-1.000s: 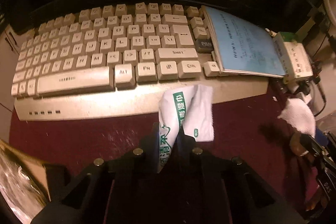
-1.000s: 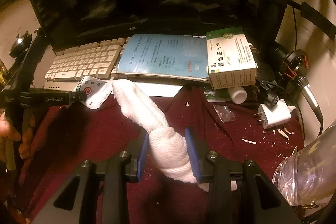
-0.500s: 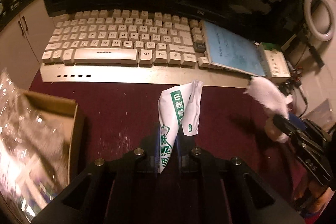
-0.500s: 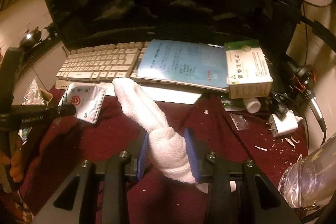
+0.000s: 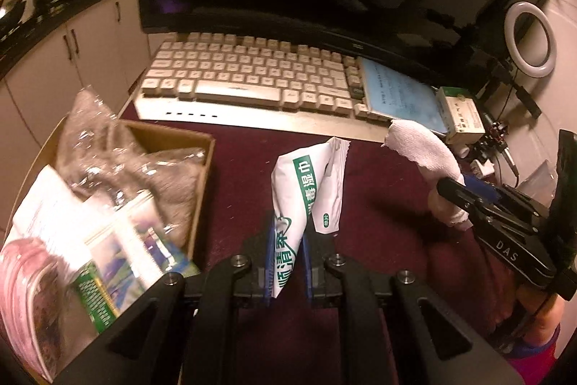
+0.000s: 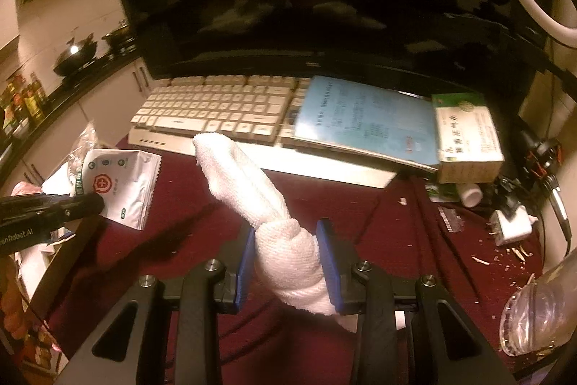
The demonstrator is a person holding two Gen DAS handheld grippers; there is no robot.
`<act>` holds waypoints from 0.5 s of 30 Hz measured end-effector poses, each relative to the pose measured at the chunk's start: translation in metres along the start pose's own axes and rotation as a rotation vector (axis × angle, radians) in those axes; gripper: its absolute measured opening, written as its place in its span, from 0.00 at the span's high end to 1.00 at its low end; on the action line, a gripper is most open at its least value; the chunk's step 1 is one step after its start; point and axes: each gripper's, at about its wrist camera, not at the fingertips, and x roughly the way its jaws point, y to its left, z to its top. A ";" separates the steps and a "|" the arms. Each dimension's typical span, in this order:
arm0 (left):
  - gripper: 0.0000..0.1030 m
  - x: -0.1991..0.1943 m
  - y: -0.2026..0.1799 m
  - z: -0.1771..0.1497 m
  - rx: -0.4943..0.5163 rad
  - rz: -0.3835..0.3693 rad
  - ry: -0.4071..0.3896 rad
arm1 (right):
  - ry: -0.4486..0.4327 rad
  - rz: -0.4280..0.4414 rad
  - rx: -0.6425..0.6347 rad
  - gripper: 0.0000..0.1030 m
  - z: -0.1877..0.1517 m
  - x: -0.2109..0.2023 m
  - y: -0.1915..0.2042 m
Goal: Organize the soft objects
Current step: 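Lift and carry the wipe packet and towel with both grippers over the box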
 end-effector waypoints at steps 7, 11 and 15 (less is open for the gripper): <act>0.88 -0.009 0.007 -0.002 -0.007 0.033 -0.022 | -0.001 0.017 -0.034 0.64 -0.001 -0.001 0.019; 0.88 -0.016 0.008 -0.003 -0.006 0.030 -0.032 | -0.004 0.019 -0.042 0.64 -0.001 -0.003 0.024; 0.88 -0.028 0.010 -0.003 -0.008 0.022 -0.051 | -0.006 0.025 -0.049 0.64 -0.001 -0.004 0.029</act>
